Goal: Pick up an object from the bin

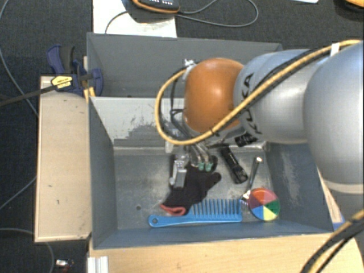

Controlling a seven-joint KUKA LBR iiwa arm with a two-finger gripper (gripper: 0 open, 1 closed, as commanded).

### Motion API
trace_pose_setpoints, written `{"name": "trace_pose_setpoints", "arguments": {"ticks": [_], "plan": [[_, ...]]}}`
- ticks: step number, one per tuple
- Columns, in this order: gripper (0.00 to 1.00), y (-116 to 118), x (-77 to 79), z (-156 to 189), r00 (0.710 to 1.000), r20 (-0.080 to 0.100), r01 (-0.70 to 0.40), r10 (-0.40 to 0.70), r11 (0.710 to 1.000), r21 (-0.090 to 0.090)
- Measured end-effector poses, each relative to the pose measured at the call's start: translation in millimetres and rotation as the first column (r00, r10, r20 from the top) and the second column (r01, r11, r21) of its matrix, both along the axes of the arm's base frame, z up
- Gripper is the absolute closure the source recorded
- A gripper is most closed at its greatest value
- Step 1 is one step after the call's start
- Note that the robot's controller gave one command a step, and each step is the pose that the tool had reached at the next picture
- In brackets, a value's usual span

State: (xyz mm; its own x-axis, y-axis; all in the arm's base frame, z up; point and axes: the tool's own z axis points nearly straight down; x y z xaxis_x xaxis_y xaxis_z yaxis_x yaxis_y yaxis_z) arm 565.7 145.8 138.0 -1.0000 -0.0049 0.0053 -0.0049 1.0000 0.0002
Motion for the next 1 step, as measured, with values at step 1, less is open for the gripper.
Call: {"name": "trace_pose_setpoints", "arguments": {"ticks": [1], "plan": [[0.0, -0.7, 2.0, 4.5, 1.0, 0.008, 0.005, -0.005, 1.0, 0.002]]}}
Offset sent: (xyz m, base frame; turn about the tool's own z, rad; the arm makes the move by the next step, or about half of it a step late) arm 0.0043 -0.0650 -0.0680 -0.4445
